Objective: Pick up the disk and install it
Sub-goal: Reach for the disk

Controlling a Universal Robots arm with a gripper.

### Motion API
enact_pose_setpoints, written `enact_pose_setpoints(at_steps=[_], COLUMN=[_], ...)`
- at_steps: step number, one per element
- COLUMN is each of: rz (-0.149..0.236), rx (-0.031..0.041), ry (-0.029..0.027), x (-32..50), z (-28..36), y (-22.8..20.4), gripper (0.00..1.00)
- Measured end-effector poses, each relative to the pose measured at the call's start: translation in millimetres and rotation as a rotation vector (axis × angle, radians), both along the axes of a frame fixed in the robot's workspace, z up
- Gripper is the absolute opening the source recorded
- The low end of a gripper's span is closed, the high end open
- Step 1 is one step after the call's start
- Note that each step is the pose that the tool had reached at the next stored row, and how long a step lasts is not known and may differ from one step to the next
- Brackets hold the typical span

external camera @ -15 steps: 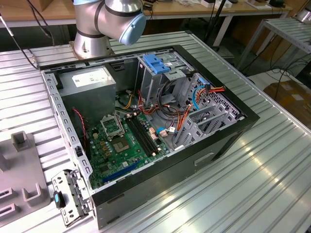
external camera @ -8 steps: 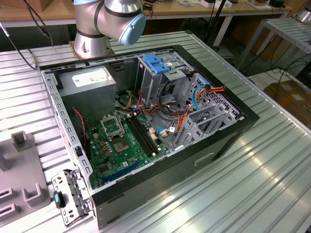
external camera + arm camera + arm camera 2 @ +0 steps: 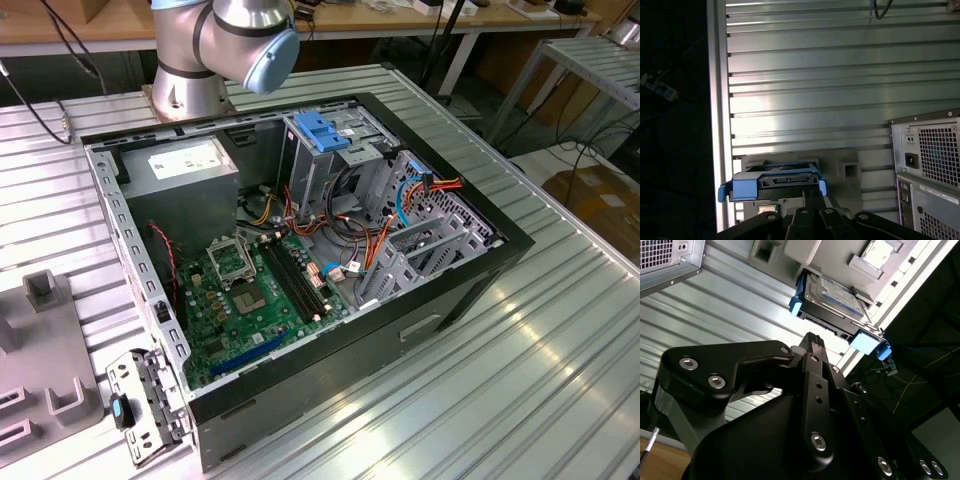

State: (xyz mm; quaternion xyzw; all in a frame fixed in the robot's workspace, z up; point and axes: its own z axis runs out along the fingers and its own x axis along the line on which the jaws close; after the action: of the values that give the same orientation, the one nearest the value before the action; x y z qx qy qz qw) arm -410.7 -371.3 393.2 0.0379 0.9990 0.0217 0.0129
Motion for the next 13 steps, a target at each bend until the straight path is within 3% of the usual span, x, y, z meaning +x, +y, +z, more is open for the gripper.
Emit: enact_pose_setpoints(at_steps=[13], rz=[0.000], rx=[0.0001], ry=[-0.0001], x=[-22.9], z=[0.0], y=[0.9], gripper=[0.11])
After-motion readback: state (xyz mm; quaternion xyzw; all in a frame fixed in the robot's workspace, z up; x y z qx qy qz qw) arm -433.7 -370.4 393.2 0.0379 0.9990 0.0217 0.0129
